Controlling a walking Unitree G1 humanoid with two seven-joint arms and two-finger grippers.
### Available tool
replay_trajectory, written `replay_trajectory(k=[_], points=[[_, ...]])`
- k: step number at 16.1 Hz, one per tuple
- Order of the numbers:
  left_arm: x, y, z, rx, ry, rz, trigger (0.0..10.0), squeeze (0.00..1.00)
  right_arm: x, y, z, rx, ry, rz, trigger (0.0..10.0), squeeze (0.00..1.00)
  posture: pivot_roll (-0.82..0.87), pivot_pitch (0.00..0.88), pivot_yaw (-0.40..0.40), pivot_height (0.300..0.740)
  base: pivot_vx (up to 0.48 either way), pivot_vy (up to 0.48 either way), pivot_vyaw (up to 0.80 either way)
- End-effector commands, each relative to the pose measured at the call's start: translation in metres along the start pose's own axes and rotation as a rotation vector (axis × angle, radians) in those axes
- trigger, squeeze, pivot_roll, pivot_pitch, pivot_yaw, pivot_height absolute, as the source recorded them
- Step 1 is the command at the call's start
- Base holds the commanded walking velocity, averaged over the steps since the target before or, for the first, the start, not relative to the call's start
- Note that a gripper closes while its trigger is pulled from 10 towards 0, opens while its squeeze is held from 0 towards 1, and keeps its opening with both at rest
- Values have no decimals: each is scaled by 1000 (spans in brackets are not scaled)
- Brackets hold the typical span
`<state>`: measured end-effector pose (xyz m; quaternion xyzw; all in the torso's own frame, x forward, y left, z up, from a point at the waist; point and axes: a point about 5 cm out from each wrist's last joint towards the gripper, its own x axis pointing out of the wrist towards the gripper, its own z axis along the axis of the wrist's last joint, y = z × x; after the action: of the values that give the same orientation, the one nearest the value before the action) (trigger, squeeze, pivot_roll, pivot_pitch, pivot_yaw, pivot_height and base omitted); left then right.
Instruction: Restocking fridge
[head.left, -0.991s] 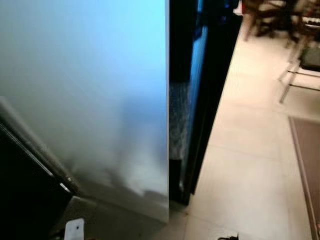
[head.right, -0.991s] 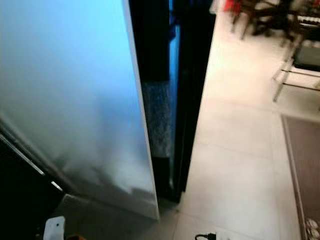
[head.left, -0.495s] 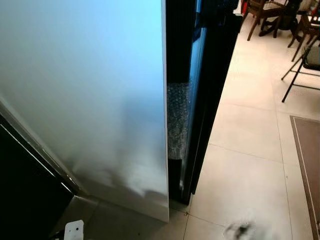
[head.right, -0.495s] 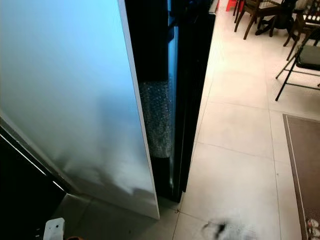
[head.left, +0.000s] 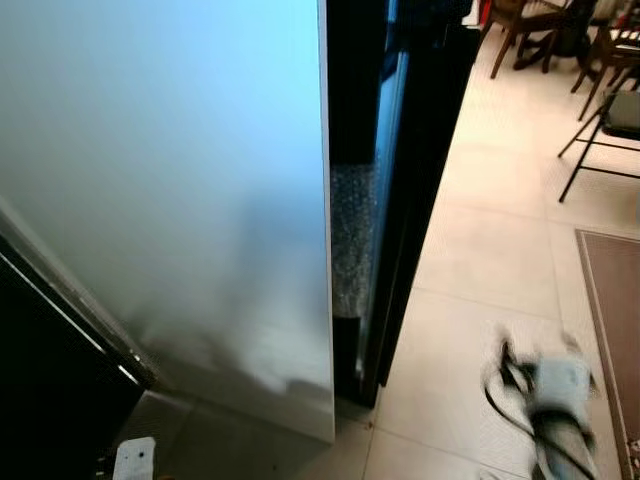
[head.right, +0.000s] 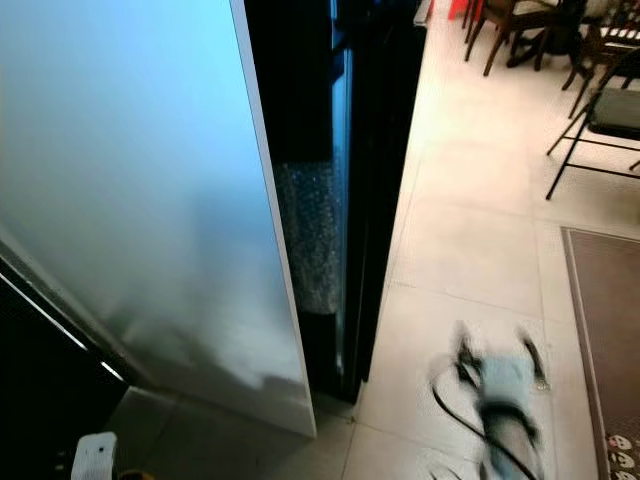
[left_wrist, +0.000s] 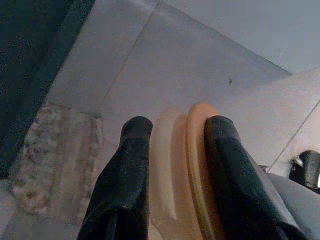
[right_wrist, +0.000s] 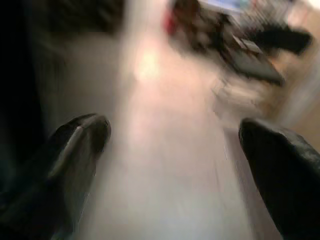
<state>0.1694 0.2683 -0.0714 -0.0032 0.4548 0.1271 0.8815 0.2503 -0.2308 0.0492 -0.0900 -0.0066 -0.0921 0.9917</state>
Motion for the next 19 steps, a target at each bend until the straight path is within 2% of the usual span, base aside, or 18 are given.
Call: replay_trajectory(k=[1, 3, 4, 5, 6, 8, 10, 11, 14, 19], points=[[0, -1, -1, 7, 4, -2, 10000, 0, 7, 23, 16, 39, -44, 83, 10000, 0, -21, 13, 43, 740, 0, 0, 0], [1, -11, 1, 12, -3, -15, 10000, 0, 20, 49, 33, 111, -67, 152, 10000, 0, -20, 11, 41, 740, 0, 0, 0], [2, -16, 1, 14, -6, -22, 10000, 0, 25, 62, 40, 108, -61, 184, 10000, 263, -21, 11, 41, 740, 0, 0, 0], [2, -20, 0, 17, -5, -28, 10000, 0, 30, 70, 45, 117, -61, 187, 10000, 769, -20, 10, 41, 740, 0, 0, 0], [2, -22, 0, 19, -5, -30, 10000, 0, 33, 74, 48, 109, -56, 187, 10000, 1000, -19, 8, 41, 740, 0, 0, 0], [2, -25, -2, 24, -2, -34, 10000, 0, 47, 83, 65, 117, -80, 211, 10000, 1000, -22, 7, 44, 740, 0, 0, 0], [2, -25, -3, 24, 0, -34, 10000, 0, 55, 88, 75, 107, -98, 236, 10000, 1000, -15, 5, 42, 740, 0, 0, 0], [1, -26, -5, 23, 2, -34, 10000, 0, 59, 89, 78, 101, -96, 233, 10000, 0, -12, 3, 42, 740, 0, 0, 0], [0, -28, -12, 22, 14, -36, 10000, 0, 71, 89, 86, 111, -93, 216, 10000, 0, -7, 0, 45, 740, 0, 0, 0], [-2, -17, -18, 27, 22, -25, 10000, 0, 85, 93, 98, 126, -106, 227, 10000, 0, 9, 0, 43, 740, 0, 0, 0]])
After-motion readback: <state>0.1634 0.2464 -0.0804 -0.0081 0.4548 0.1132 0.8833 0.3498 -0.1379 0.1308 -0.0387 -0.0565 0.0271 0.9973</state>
